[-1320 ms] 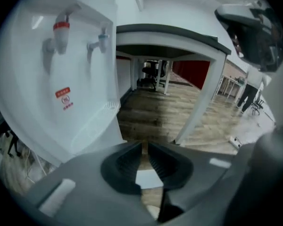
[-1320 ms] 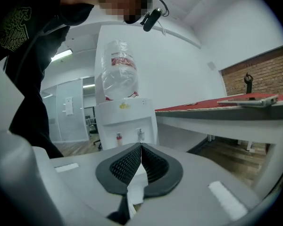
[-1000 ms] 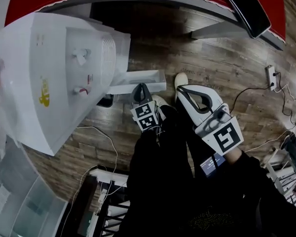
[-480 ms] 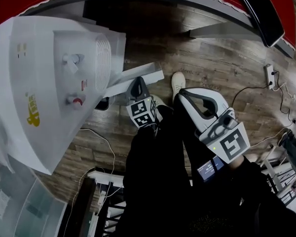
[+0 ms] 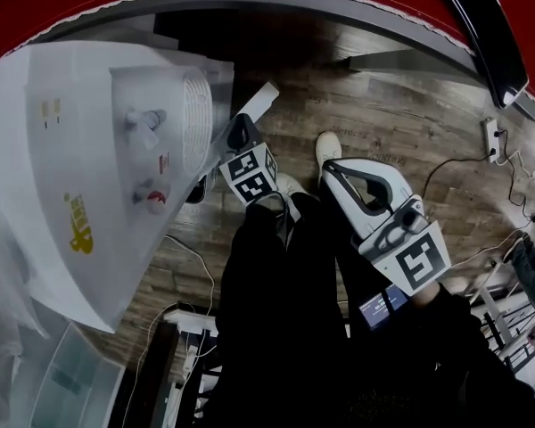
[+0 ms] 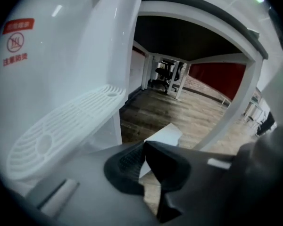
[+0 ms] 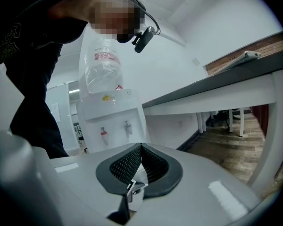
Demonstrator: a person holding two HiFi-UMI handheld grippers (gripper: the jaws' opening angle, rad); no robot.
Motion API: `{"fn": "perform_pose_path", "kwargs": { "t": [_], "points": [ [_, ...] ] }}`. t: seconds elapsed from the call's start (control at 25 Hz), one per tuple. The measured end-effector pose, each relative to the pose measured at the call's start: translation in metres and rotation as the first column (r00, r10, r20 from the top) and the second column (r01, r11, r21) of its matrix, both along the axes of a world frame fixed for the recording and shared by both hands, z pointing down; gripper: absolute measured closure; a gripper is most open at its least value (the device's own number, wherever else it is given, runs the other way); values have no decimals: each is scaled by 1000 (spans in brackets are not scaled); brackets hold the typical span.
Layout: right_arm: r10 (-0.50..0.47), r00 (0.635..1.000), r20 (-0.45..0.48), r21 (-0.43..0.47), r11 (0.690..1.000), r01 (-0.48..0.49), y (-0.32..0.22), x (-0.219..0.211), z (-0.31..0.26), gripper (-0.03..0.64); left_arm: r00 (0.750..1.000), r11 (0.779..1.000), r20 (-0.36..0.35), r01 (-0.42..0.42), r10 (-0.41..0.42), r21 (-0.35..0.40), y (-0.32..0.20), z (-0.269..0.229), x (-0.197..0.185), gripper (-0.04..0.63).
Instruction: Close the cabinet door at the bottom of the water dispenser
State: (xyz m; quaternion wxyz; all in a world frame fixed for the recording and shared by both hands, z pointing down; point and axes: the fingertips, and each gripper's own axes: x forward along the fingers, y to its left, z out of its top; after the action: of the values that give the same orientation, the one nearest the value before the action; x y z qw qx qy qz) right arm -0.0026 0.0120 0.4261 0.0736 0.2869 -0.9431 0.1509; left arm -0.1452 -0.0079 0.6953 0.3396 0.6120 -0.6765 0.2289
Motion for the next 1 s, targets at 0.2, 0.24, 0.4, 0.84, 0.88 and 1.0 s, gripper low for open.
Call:
{"fn": "perform_pose_path", "kwargs": {
  "t": [0.2,0.24,0.4,0.84,0.88,1.0],
  "points": [
    [3,1000,-8,-9,1000,-3,-6,-3,5,615,1000,1000,-14,-12,12,23,-15,-1,-12,588],
    [2,1000,-9,-11,1000,-2,-7,-4,5,615,1000,999,-15,-4,4,39,-17,-2,-13,588],
    [-12,1000,-12,-8,1000,12,-10,-12,7,615,1000,997,15,12,-13,81,-26,-2,-15,588],
    [-36,999,-19,-31,999,36,-8,-13,19,615,998,993,58,-40,34,110,-51,-1,-9,588],
    [-40,999,-18,-36,999,39,-7,-12,20,617,997,993,64,-53,46,105,-51,0,-9,588],
    [-43,999,-20,-43,998,42,-8,-7,24,615,992,991,92,-92,83,93,-53,5,-7,588]
  ]
}}
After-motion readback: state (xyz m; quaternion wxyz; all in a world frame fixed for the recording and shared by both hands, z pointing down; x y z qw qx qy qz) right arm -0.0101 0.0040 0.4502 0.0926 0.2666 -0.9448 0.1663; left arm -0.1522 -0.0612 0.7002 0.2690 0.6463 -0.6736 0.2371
